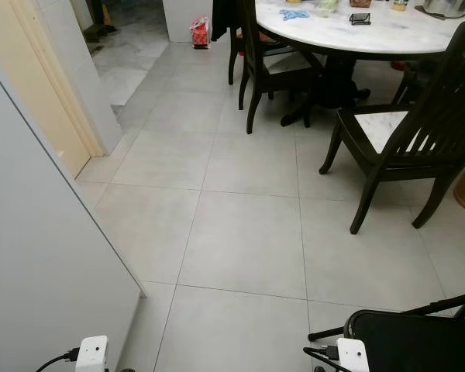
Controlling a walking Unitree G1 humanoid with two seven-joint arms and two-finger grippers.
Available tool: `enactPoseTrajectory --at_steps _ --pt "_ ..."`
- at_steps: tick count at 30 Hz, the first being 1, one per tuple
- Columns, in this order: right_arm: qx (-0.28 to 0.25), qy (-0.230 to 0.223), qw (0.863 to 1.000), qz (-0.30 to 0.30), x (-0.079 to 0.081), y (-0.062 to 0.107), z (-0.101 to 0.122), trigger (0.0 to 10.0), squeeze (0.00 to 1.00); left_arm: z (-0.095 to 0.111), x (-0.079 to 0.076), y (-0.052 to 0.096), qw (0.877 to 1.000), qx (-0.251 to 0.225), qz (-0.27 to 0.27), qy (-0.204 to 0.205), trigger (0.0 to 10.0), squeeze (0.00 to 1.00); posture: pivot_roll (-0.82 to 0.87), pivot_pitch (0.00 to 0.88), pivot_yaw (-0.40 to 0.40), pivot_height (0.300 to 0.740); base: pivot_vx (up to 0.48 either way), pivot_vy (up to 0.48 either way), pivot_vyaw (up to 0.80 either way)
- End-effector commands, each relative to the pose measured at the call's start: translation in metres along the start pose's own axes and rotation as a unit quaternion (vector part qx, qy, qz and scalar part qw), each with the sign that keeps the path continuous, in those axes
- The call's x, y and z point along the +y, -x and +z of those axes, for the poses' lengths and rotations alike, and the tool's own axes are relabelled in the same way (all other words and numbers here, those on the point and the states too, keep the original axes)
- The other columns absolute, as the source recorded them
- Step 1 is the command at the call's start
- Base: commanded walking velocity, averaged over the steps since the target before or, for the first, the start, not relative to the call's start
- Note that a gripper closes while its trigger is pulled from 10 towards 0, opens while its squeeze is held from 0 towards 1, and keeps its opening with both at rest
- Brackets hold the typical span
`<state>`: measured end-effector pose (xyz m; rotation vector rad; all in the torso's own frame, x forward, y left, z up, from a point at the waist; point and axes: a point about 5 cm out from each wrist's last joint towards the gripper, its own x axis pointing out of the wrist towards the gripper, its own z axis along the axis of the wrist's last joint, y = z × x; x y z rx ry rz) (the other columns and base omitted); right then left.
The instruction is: Restocking fridge
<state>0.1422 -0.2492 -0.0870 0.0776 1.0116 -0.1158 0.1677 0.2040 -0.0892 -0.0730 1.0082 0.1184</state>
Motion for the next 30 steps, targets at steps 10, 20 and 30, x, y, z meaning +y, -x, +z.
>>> enactPoseTrajectory --at_steps 10,20,30 --pt "-0.058 -0.118 0.991 -0.019 -0.0032 -0.0072 0.0625 10.0 0.0 -0.0279 0.0817 0.0234 0.998 0.022 0.052 0.029 10.0 0.0 0.08 0.0 -0.009 0.74 0.0 0.0 0.0" --pt "-0.057 -0.111 0.992 -0.018 -0.0036 -0.0071 0.0627 10.0 0.0 -0.028 0.0815 0.0233 0.998 0.022 0.052 0.03 10.0 0.0 0.08 0.0 -0.01 0.74 0.0 0.0 0.0" --pt "-0.055 -0.121 0.991 -0.019 -0.0032 -0.0073 0.0626 10.0 0.0 -0.0282 0.0818 0.0237 0.998 0.019 0.046 0.037 10.0 0.0 0.08 0.0 -0.008 0.74 0.0 0.0 0.0"
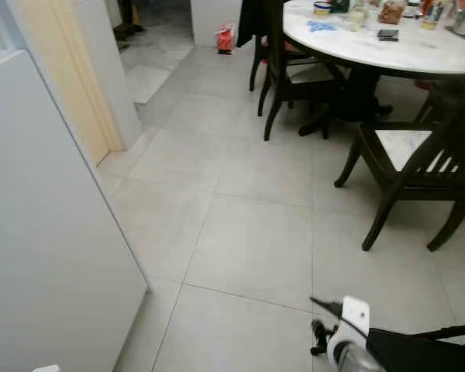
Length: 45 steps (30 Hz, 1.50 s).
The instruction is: Restocking fridge
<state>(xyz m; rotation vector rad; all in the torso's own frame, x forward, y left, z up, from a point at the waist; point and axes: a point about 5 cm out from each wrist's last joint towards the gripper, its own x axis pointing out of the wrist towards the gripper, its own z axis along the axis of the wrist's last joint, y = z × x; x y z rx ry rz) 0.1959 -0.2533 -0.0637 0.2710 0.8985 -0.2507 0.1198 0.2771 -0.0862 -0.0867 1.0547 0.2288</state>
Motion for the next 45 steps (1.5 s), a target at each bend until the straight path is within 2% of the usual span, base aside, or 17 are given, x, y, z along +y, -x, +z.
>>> enactPoseTrajectory --at_steps 1,10,14,19,21,24,26,31,36,37,38,39,40,42,43,44,45 --pt "-0.007 -0.006 1.0 -0.01 -0.005 0.001 0.006 10.0 0.0 0.002 0.003 0.0 1.0 -0.003 0.0 0.006 10.0 0.0 0.08 0.0 -0.006 0.74 0.0 0.0 0.0" --pt "-0.006 -0.031 0.999 -0.006 -0.001 0.0 -0.001 10.0 0.0 0.004 0.006 0.002 0.999 -0.013 -0.009 -0.03 10.0 0.0 0.07 0.0 0.047 0.74 0.0 0.0 0.0" --pt "-0.006 -0.037 0.999 -0.004 0.0 0.0 -0.003 10.0 0.0 0.004 0.008 0.003 0.999 -0.022 -0.006 -0.026 10.0 0.0 0.06 0.018 0.061 0.74 0.0 0.0 0.0" --pt "0.028 -0.004 1.0 0.007 0.0 0.002 -0.02 10.0 0.0 -0.005 0.017 0.007 0.999 -0.015 -0.003 -0.047 10.0 0.0 0.03 0.061 0.094 0.74 0.0 0.0 0.0" --pt "0.033 -0.009 0.999 0.002 -0.002 0.003 -0.026 10.0 0.0 -0.01 0.019 0.008 0.999 -0.01 0.0 -0.05 10.0 0.0 0.02 0.067 0.098 0.74 0.0 0.0 0.0" --pt "0.009 -0.042 0.999 -0.023 -0.009 0.006 -0.033 10.0 0.0 -0.019 0.021 0.011 0.999 -0.008 0.003 -0.05 10.0 0.0 0.01 0.078 0.106 0.74 0.0 0.0 0.0" --pt "-0.027 -0.092 0.995 -0.034 -0.014 0.01 -0.039 10.0 0.0 -0.026 0.022 0.015 0.999 -0.02 0.0 -0.036 10.0 0.0 -0.01 0.098 0.111 0.74 0.0 0.0 0.0" --pt "-0.069 -0.097 0.992 -0.041 -0.021 0.015 -0.041 10.0 0.0 -0.029 0.021 0.019 0.998 -0.054 -0.022 -0.028 10.0 0.0 -0.03 0.12 0.117 0.74 0.0 0.0 0.0" --pt "-0.096 -0.079 0.991 -0.045 -0.025 0.018 -0.04 10.0 0.0 -0.029 0.018 0.021 0.995 -0.071 -0.049 -0.052 10.0 0.0 -0.03 0.131 0.116 0.74 0.0 0.0 0.0" --pt "-0.1 -0.083 0.99 -0.046 -0.026 0.019 -0.04 10.0 0.0 0.027 -0.024 0.005 0.98 -0.16 -0.097 -0.074 10.0 0.0 -0.03 0.138 0.117 0.74 0.0 0.0 0.0" --pt "-0.114 -0.083 0.989 -0.044 -0.027 0.02 -0.038 10.0 0.0 0.104 -0.085 0.006 0.937 -0.293 -0.16 -0.098 10.0 0.0 -0.04 0.138 0.114 0.74 0.0 0.0 0.0" --pt "-0.114 -0.083 0.989 -0.044 -0.027 0.02 -0.038 10.0 0.0 0.104 -0.085 0.006 0.937 -0.293 -0.16 -0.098 10.0 0.0 -0.04 0.138 0.114 0.74 0.0 0.0 0.0" --pt "-0.172 -0.059 0.983 -0.026 -0.013 0.018 -0.023 10.0 0.0 0.126 -0.102 0.014 0.915 -0.347 -0.18 -0.099 10.0 0.0 -0.04 0.139 0.106 0.74 0.0 0.0 0.0" --pt "-0.257 -0.033 0.966 -0.005 0.01 0.02 0.0 10.0 0.0 0.13 -0.105 0.017 0.909 -0.363 -0.183 -0.094 10.0 0.0 -0.04 0.139 0.092 0.74 0.0 0.0 0.0" --pt "-0.316 -0.015 0.949 0.007 0.024 0.026 0.02 10.0 0.0 0.136 -0.108 0.021 0.9 -0.387 -0.178 -0.094 10.0 0.0 -0.04 0.132 0.075 0.74 0.0 0.0 0.0" --pt "-0.341 -0.003 0.94 0.015 0.027 0.029 0.03 10.0 0.0 0.139 -0.11 0.024 0.895 -0.402 -0.174 -0.085 10.0 0.0 -0.04 0.126 0.065 0.74 0.0 0.0 0.0" --pt "-0.341 -0.003 0.94 0.015 0.027 0.029 0.03 10.0 0.0 0.139 -0.11 0.024 0.895 -0.402 -0.174 -0.085 10.0 0.0 -0.04 0.126 0.065 0.74 0.0 0.0 0.0"
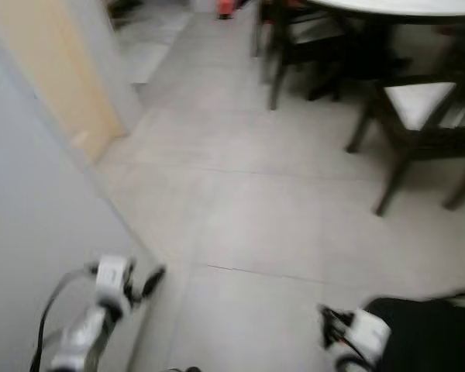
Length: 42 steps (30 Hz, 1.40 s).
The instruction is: Restocking fridge
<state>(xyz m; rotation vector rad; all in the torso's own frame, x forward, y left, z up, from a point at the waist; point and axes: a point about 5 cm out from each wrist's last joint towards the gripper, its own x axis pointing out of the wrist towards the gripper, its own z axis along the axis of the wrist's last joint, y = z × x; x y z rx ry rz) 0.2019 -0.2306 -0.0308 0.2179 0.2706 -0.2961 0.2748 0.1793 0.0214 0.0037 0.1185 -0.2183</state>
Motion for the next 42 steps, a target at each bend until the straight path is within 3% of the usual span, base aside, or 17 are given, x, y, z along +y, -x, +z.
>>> enactPoseTrajectory --at_steps 1,3,5,7,12,13,19,25,30,32,33,34,35,36,38,39,42 --pt "-0.065 0.028 0.997 0.015 0.002 -0.009 0.028 10.0 0.0 -0.019 0.005 0.02 0.999 0.024 0.039 0.02 10.0 0.0 -0.04 0.113 0.049 0.74 0.0 0.0 0.0" --pt "-0.084 0.035 0.996 0.019 0.002 -0.013 0.037 10.0 0.0 -0.016 0.003 0.019 0.999 0.011 0.042 0.02 10.0 0.0 -0.04 0.103 0.037 0.74 0.0 0.0 0.0" --pt "-0.145 0.048 0.988 0.036 0.005 -0.021 0.065 10.0 0.0 -0.006 0.001 0.017 0.998 -0.021 0.059 0.018 10.0 0.0 -0.05 0.084 0.023 0.74 0.0 0.0 0.0" --pt "-0.153 0.052 0.986 0.043 0.006 -0.022 0.069 10.0 0.0 -0.005 0.001 0.017 0.997 -0.024 0.065 0.019 10.0 0.0 -0.05 0.08 0.02 0.74 0.0 0.0 0.0" --pt "-0.198 0.095 0.963 0.156 0.038 -0.026 0.099 10.0 0.0 0.004 0.016 0.025 0.99 -0.046 0.131 0.014 10.0 0.0 -0.05 0.049 0.005 0.74 0.0 0.0 0.0" --pt "-0.212 0.099 0.955 0.184 0.05 -0.03 0.113 10.0 0.0 0.007 0.023 0.03 0.987 -0.053 0.15 0.006 10.0 0.0 -0.05 0.046 0.004 0.74 0.0 0.0 0.0" --pt "-0.231 0.07 0.949 0.202 0.066 -0.035 0.131 10.0 0.0 0.024 0.036 0.03 0.983 -0.079 0.167 -0.002 10.0 0.0 -0.01 0.074 0.008 0.74 0.0 0.0 0.0" --pt "-0.214 0.051 0.952 0.213 0.075 -0.037 0.125 10.0 0.0 0.027 0.035 0.026 0.985 -0.075 0.154 -0.01 10.0 0.0 -0.02 0.094 0.037 0.74 0.0 0.0 0.0" --pt "-0.136 0.019 0.975 0.177 0.069 -0.043 0.094 10.0 0.0 0.011 0.035 0.027 0.987 -0.026 0.157 0.021 10.0 0.0 -0.01 0.11 0.046 0.74 0.0 0.0 0.0" --pt "-0.056 0.009 0.987 0.153 0.062 -0.043 0.06 10.0 0.0 -0.013 0.035 0.027 0.989 0.051 0.138 0.026 10.0 0.0 0.02 0.123 0.034 0.74 0.0 0.0 0.0" --pt "-0.056 0.009 0.987 0.153 0.062 -0.043 0.06 10.0 0.0 -0.013 0.035 0.027 0.989 0.051 0.138 0.026 10.0 0.0 0.02 0.123 0.034 0.74 0.0 0.0 0.0" --pt "0.0 0.007 0.992 0.129 0.054 -0.039 0.037 10.0 0.0 -0.029 0.035 0.031 0.987 0.102 0.124 0.026 10.0 0.0 0.03 0.123 0.033 0.74 0.0 0.0 0.0" --pt "0.064 0.006 0.992 0.112 0.049 -0.032 0.013 10.0 0.0 -0.047 0.036 0.038 0.979 0.161 0.124 0.03 10.0 0.0 0.04 0.129 0.04 0.74 0.0 0.0 0.0" --pt "0.064 0.006 0.992 0.112 0.049 -0.032 0.013 10.0 0.0 -0.047 0.036 0.038 0.979 0.161 0.124 0.03 10.0 0.0 0.04 0.129 0.04 0.74 0.0 0.0 0.0" --pt "0.147 0.019 0.983 0.106 0.044 -0.017 -0.018 10.0 0.0 -0.068 0.038 0.053 0.962 0.235 0.132 0.031 10.0 0.0 0.03 0.137 0.048 0.74 0.0 0.0 0.0" --pt "0.147 0.019 0.983 0.106 0.044 -0.017 -0.018 10.0 0.0 -0.068 0.038 0.053 0.962 0.235 0.132 0.031 10.0 0.0 0.03 0.137 0.048 0.74 0.0 0.0 0.0" --pt "0.206 0.033 0.973 0.099 0.038 -0.003 -0.039 10.0 0.0 -0.084 0.037 0.067 0.946 0.289 0.143 0.047 10.0 0.0 0.03 0.137 0.057 0.74 0.0 0.0 0.0"
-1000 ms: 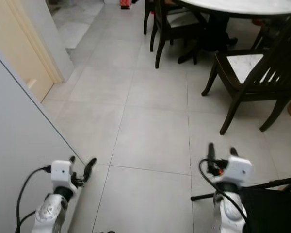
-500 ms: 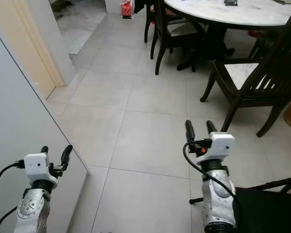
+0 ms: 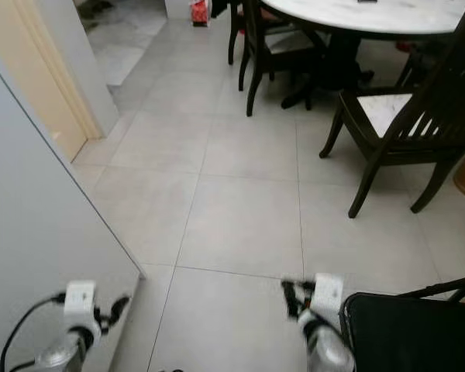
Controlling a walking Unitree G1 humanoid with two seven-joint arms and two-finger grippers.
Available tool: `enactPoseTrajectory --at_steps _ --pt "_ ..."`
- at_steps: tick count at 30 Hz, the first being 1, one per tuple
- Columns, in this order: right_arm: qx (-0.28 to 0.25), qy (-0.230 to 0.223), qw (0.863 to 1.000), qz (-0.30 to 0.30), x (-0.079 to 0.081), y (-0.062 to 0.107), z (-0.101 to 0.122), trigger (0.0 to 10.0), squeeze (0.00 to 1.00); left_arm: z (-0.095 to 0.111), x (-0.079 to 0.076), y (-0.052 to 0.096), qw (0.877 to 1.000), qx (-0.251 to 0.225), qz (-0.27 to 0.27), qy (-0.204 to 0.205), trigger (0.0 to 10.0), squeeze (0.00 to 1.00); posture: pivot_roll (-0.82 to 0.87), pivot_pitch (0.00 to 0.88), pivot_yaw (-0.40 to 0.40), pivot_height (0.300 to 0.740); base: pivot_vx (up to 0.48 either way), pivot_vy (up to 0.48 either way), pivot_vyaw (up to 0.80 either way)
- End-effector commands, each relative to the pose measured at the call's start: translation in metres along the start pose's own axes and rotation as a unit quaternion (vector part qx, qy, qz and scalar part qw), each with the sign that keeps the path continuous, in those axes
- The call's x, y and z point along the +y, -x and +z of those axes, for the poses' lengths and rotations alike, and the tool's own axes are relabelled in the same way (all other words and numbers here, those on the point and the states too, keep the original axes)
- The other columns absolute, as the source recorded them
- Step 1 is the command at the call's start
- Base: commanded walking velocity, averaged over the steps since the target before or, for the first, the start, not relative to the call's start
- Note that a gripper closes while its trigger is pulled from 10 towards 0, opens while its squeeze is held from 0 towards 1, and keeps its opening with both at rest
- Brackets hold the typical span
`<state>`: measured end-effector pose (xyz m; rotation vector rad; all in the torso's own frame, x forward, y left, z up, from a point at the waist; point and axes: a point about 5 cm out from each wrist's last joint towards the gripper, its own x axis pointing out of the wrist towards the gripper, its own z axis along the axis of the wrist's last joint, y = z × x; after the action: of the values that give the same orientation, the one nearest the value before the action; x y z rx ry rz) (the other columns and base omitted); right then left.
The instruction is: Restocking fridge
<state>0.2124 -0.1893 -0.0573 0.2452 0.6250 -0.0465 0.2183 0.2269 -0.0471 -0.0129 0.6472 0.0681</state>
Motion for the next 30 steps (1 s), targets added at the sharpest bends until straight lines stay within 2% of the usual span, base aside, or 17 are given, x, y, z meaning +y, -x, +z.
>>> enactPoseTrajectory --at_steps 1,2,7,12,14,20,23,30 --pt "0.047 0.008 0.999 -0.014 -0.002 0.005 -0.018 10.0 0.0 -0.024 0.005 0.007 0.998 0.061 0.013 -0.006 10.0 0.0 0.03 0.134 0.06 0.74 0.0 0.0 0.0" --pt "0.079 0.014 0.996 -0.033 -0.008 0.011 -0.032 10.0 0.0 -0.039 0.006 0.012 0.995 0.094 0.02 -0.009 10.0 0.0 0.02 0.128 0.062 0.74 0.0 0.0 0.0" --pt "0.094 -0.004 0.994 -0.049 -0.014 0.018 -0.043 10.0 0.0 -0.055 0.0 0.018 0.993 0.116 0.018 0.006 10.0 0.0 0.0 0.127 0.053 0.74 0.0 0.0 0.0" --pt "0.116 0.016 0.992 -0.036 -0.014 0.02 -0.049 10.0 0.0 -0.058 -0.01 0.018 0.993 0.122 0.004 0.005 10.0 0.0 0.0 0.132 0.028 0.74 0.0 0.0 0.0" --pt "0.13 0.039 0.991 -0.02 -0.014 0.021 -0.051 10.0 0.0 -0.058 -0.019 0.016 0.992 0.124 0.0 0.005 10.0 0.0 -0.01 0.115 -0.002 0.74 0.0 0.0 0.0" --pt "0.136 0.043 0.989 -0.033 -0.025 0.023 -0.049 10.0 0.0 -0.062 -0.033 0.016 0.992 0.127 -0.007 0.012 10.0 0.0 0.0 0.107 -0.032 0.74 0.0 0.0 0.0" --pt "0.139 0.054 0.988 -0.034 -0.03 0.022 -0.045 10.0 0.0 -0.064 -0.039 0.017 0.992 0.127 -0.008 0.018 10.0 0.0 0.03 0.145 -0.047 0.74 0.0 0.0 0.0" --pt "0.142 0.065 0.987 -0.025 -0.024 0.02 -0.045 10.0 0.0 -0.067 -0.03 0.02 0.991 0.133 0.008 0.02 10.0 0.0 0.04 0.165 -0.026 0.74 0.0 0.0 0.0"
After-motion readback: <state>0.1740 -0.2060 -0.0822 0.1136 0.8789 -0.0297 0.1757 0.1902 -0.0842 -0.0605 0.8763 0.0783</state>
